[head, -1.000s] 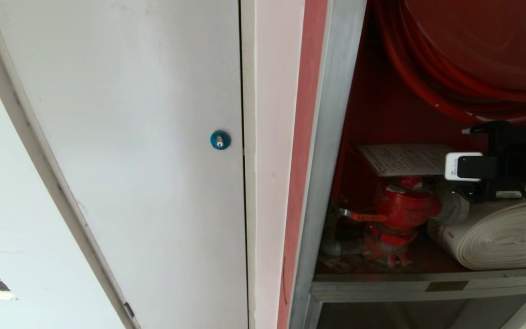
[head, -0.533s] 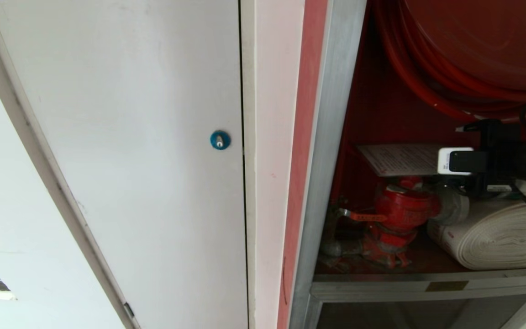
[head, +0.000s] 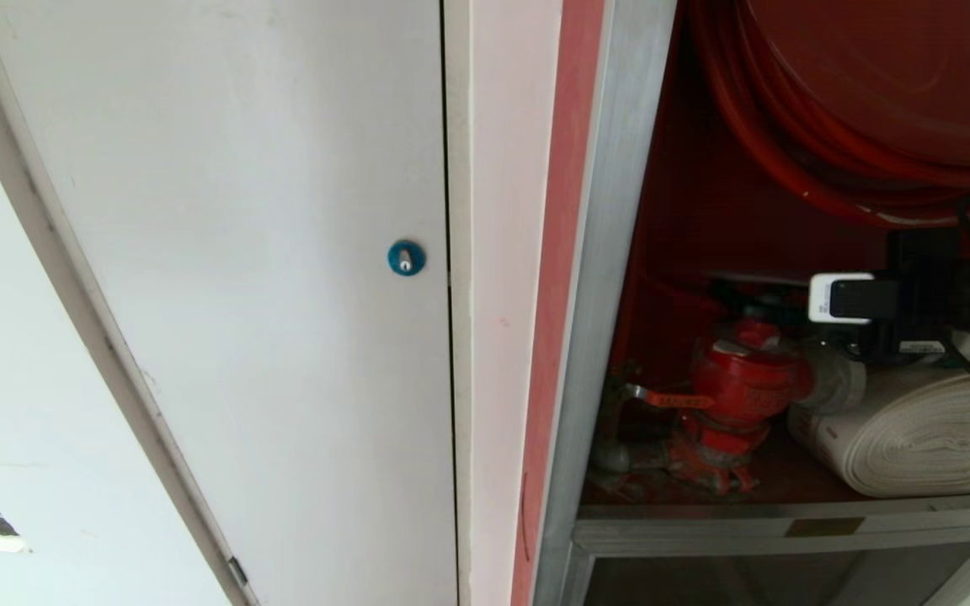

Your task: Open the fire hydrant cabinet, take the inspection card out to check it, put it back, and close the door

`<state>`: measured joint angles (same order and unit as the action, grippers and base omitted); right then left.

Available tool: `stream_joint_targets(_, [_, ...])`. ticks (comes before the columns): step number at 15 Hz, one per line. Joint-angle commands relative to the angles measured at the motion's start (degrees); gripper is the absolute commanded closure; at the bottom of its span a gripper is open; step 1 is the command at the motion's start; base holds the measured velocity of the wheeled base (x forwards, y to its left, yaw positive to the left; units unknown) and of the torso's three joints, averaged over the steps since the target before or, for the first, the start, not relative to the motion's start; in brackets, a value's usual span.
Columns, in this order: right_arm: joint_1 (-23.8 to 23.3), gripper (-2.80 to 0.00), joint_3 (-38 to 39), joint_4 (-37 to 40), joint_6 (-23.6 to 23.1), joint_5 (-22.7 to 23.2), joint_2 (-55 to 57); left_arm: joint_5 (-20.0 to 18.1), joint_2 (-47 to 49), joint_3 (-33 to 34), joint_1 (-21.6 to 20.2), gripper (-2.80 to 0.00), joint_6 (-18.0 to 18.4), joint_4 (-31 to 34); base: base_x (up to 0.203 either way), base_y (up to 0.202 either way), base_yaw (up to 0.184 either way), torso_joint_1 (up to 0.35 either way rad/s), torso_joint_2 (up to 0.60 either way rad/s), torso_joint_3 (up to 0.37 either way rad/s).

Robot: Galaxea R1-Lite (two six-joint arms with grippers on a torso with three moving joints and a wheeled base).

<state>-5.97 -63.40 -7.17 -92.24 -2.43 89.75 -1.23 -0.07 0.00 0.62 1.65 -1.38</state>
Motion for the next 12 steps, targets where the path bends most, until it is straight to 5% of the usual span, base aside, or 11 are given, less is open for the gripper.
stream_joint_targets(1, [-0.3, 0.0, 0.5, 0.0, -0.6, 0.1, -0.5, 0.0, 0.1, 0.8, 0.0, 0.0, 0.0, 0.0, 0.0, 0.0, 0.0, 0.0, 0.0, 0.0])
stream_joint_targets(12, [-1.8, 0.0, 5.5, 0.5, -0.3, 0.8, -9.2, 0.0, 0.1, 0.8, 0.0, 0.0, 0.0, 0.0, 0.0, 0.0, 0.0, 0.0, 0.0, 0.0])
